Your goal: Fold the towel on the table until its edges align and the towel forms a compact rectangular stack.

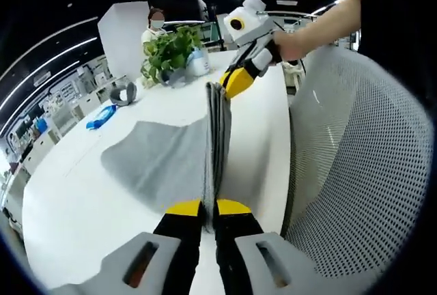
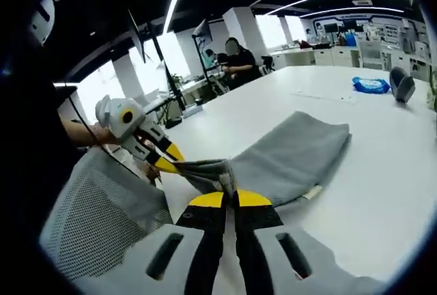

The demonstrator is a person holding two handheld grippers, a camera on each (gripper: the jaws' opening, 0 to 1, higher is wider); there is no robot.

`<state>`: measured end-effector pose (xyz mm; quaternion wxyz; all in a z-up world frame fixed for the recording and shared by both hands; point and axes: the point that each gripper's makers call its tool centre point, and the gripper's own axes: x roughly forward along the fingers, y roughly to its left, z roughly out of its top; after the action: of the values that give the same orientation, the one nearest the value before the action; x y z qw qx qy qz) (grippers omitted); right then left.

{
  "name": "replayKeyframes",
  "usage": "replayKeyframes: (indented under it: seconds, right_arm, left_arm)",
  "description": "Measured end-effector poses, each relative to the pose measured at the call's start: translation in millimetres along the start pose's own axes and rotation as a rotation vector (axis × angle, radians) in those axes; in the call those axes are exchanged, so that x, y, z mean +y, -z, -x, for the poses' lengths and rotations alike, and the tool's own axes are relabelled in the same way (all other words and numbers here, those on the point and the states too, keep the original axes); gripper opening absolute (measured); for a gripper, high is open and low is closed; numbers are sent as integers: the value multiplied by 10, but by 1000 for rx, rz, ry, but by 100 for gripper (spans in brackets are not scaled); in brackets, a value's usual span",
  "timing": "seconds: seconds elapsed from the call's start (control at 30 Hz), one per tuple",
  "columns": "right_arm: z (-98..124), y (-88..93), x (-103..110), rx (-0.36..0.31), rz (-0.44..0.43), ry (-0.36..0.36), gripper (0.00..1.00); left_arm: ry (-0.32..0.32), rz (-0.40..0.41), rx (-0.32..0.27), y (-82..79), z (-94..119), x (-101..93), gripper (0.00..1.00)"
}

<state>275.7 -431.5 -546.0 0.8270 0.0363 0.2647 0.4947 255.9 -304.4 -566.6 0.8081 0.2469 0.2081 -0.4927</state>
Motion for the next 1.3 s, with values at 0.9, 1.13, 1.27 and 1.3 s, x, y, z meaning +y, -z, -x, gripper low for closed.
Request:
replayKeyframes:
  seconds: [0.9,1.13,1.27,1.3]
  right_arm:
    - [484,-268,321,-155,-69,-67,2]
    - [672,-278,326,-177,-99,-56,2]
    - [691,-251,299,-168,-110,-42,2]
    - [690,-247,287,-166,-111,-39,2]
  left_arm:
    - [178,14,85,-829,499,-296,6]
    - [310,109,58,-1010,487,-683,5]
    - [327,173,60,-985,409,-660,5]
    - [328,188,62,-971,381,-616,5]
